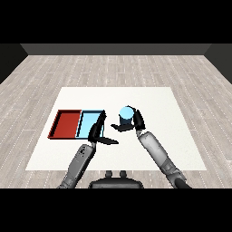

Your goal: Pick the blue can and put it in the blue box

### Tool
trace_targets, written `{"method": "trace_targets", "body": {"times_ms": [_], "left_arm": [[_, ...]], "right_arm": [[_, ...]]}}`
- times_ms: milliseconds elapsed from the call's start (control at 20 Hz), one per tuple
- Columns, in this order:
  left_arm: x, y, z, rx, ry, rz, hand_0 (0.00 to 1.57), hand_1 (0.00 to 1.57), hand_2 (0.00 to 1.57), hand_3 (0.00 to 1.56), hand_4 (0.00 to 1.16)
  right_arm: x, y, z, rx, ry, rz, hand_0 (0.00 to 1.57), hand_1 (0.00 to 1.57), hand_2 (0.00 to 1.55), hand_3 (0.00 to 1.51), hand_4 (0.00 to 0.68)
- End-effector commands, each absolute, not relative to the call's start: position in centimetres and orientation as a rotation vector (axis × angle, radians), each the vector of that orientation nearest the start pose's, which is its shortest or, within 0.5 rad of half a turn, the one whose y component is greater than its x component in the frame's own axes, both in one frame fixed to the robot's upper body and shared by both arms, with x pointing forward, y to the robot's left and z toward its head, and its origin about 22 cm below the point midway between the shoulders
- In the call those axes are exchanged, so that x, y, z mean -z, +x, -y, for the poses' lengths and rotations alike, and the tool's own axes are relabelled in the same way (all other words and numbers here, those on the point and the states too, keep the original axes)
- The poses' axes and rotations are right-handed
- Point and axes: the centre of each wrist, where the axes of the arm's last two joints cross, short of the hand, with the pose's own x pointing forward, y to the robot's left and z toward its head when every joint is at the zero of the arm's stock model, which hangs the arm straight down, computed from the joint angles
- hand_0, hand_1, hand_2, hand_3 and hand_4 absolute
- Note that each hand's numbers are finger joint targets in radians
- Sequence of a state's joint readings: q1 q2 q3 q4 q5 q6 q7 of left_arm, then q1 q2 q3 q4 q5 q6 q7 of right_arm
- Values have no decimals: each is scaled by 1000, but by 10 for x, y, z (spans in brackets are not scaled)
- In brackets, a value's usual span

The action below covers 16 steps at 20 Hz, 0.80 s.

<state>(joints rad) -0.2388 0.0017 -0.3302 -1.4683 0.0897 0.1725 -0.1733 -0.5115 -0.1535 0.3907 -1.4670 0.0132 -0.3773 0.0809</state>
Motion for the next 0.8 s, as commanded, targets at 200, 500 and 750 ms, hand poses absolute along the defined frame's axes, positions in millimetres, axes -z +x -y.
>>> {"method": "trace_targets", "body": {"times_ms": [200, 500, 750], "left_arm": [[-6, 272, -109, 172, -243, 1798, 0, 0, 0, 0, 0], [-11, 278, -100, 178, -209, 1736, 0, 0, 0, 0, 0], [8, 286, -92, 177, -212, 1727, 0, 0, 0, 0, 0]], "right_arm": [[-109, 320, 122, -338, -40, 1849, 1481, 1481, 1456, 1386, 580], [-118, 315, 109, -363, -25, 1881, 1475, 1475, 1451, 1383, 598], [-102, 312, 83, -359, -38, 1871, 1469, 1469, 1450, 1387, 587]]}}
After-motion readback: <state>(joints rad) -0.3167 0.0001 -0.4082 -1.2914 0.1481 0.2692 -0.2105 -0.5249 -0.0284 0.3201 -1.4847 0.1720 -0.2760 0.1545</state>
